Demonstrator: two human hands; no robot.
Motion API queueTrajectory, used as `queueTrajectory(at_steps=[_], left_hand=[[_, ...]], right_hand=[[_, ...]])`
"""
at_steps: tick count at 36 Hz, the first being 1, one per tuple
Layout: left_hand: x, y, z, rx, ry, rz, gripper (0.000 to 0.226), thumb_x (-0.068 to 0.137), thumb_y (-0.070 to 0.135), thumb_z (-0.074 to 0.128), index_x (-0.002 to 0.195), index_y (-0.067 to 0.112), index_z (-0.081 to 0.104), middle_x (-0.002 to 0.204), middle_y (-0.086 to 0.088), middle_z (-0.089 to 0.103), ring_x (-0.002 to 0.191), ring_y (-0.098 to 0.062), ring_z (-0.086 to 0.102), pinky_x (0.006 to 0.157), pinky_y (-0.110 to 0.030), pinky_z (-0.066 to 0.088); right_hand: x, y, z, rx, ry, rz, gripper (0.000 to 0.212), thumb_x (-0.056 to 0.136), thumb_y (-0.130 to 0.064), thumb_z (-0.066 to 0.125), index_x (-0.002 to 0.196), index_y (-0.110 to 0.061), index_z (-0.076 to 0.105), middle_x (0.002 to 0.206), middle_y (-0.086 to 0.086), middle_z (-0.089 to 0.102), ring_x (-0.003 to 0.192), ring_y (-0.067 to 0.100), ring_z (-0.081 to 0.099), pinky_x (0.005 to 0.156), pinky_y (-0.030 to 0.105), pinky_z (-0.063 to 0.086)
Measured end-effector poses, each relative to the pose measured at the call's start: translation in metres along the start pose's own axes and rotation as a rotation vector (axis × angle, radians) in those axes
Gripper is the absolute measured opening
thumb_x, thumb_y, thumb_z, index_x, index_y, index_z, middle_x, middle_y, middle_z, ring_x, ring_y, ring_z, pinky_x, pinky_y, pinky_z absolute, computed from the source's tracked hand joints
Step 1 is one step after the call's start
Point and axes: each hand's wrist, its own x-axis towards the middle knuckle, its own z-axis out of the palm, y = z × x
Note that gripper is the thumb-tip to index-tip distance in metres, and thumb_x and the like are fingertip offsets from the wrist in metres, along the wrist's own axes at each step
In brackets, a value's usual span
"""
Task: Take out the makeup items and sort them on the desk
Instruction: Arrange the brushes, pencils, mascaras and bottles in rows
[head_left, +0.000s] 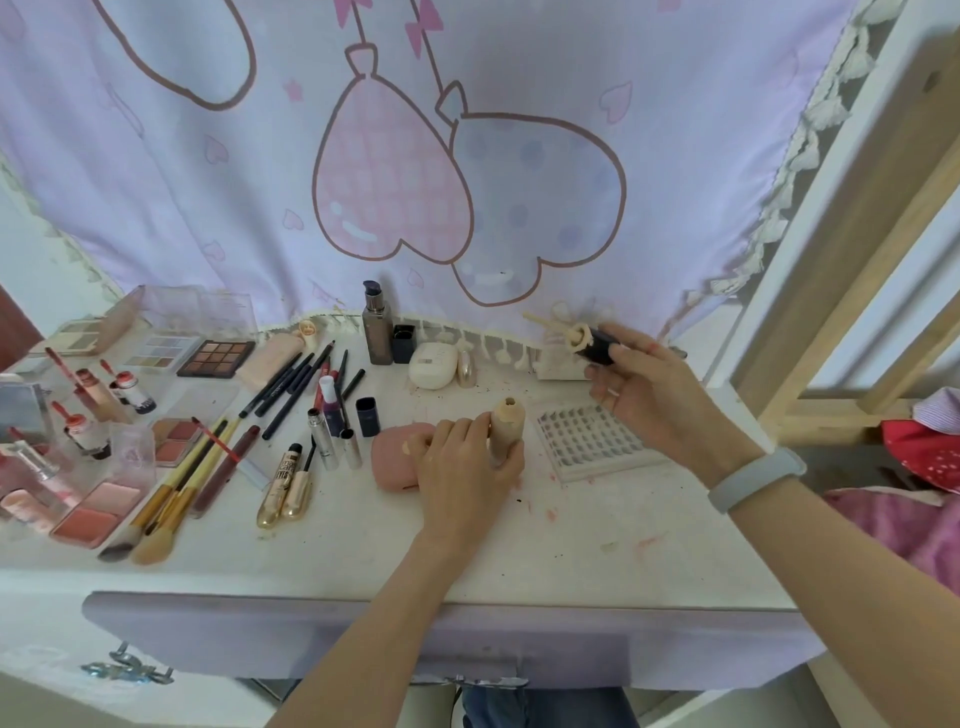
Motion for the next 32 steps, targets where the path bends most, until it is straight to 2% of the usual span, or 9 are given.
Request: queueTrajectory(at_steps=[4,6,8,13,16,19,23,27,32], left_hand=[[0.009,0.000,-0.009,0.005,-0.079,-0.095,0.035,0.081,0.048,0.052,0.084,0.016,0.066,0.070,0.004,0.065,0.074,-0.020,0.057,0.074,-0.040,0.043],[0.019,-0.001,-0.015,0.054,-0.170,-0.134,0.033,0.084,0.048,0.056,0.090,0.018,0.066,0.085,0.006,0.068,0.089,-0.020,0.055,0.084,-0.035,0.031],[0.029,-0.005,-0.017,0.099,-0.228,-0.156,0.035,0.085,0.053,0.054,0.096,0.021,0.064,0.094,0.009,0.067,0.098,-0.017,0.051,0.085,-0.033,0.025],[0.046,-0.014,-0.017,0.063,-0.293,-0.219,0.039,0.082,0.057,0.058,0.101,0.023,0.063,0.098,0.008,0.065,0.103,-0.017,0.048,0.086,-0.034,0.026],[0.054,-0.015,-0.017,0.046,-0.313,-0.248,0.040,0.081,0.058,0.058,0.100,0.023,0.062,0.098,0.007,0.065,0.103,-0.017,0.047,0.087,-0.035,0.028],[0.057,-0.016,-0.017,0.015,-0.361,-0.282,0.041,0.080,0.059,0.059,0.098,0.022,0.062,0.098,0.008,0.064,0.103,-0.017,0.046,0.088,-0.036,0.029],[0.055,-0.016,-0.024,0.009,-0.364,-0.240,0.034,0.086,0.051,0.055,0.101,0.022,0.062,0.097,0.012,0.060,0.102,-0.014,0.045,0.084,-0.032,0.026],[0.056,-0.015,-0.029,0.019,-0.409,-0.218,0.030,0.090,0.044,0.051,0.105,0.021,0.063,0.104,0.007,0.063,0.106,-0.019,0.044,0.081,-0.031,0.027],[0.061,-0.016,-0.017,0.006,-0.402,-0.251,0.035,0.091,0.049,0.042,0.089,0.024,0.066,0.092,0.008,0.066,0.097,-0.017,0.048,0.085,-0.034,0.031]], right_hand=[[-0.002,0.018,-0.007,0.048,0.030,0.082,0.017,0.092,-0.003,0.046,0.099,-0.011,0.060,0.085,0.010,0.068,0.062,0.018,0.062,0.052,0.023,0.050],[-0.001,0.025,-0.008,0.006,0.021,0.107,0.016,0.093,-0.008,0.046,0.100,-0.011,0.060,0.083,0.010,0.069,0.061,0.016,0.060,0.052,0.021,0.049],[0.000,0.031,-0.009,-0.031,0.010,0.119,0.015,0.093,-0.011,0.047,0.101,-0.010,0.059,0.078,0.010,0.070,0.057,0.014,0.057,0.050,0.020,0.046],[0.008,0.042,-0.007,-0.062,0.004,0.126,0.010,0.092,-0.004,0.048,0.098,-0.006,0.055,0.076,0.011,0.070,0.056,0.012,0.056,0.049,0.018,0.045],[0.012,0.044,-0.003,-0.106,0.016,0.103,0.016,0.090,0.004,0.048,0.103,-0.005,0.054,0.087,0.013,0.065,0.062,0.016,0.059,0.053,0.020,0.050],[0.016,0.047,-0.003,-0.286,-0.047,0.062,0.030,0.091,0.005,0.048,0.119,-0.006,0.051,0.102,0.007,0.063,0.078,0.016,0.062,0.068,0.020,0.054],[0.020,0.047,-0.002,-0.834,-0.088,-0.098,0.031,0.091,-0.001,0.054,0.121,-0.012,0.056,0.113,0.002,0.063,0.098,0.014,0.061,0.085,0.019,0.051],[0.027,0.054,0.003,-1.020,-0.076,-0.255,0.023,0.088,-0.008,0.061,0.106,-0.021,0.054,0.104,-0.005,0.054,0.094,0.012,0.057,0.079,0.010,0.044],[0.041,0.064,0.002,-1.183,-0.002,-0.355,0.025,0.086,-0.016,0.064,0.110,-0.015,0.058,0.101,-0.002,0.057,0.088,0.010,0.055,0.070,0.008,0.038]])
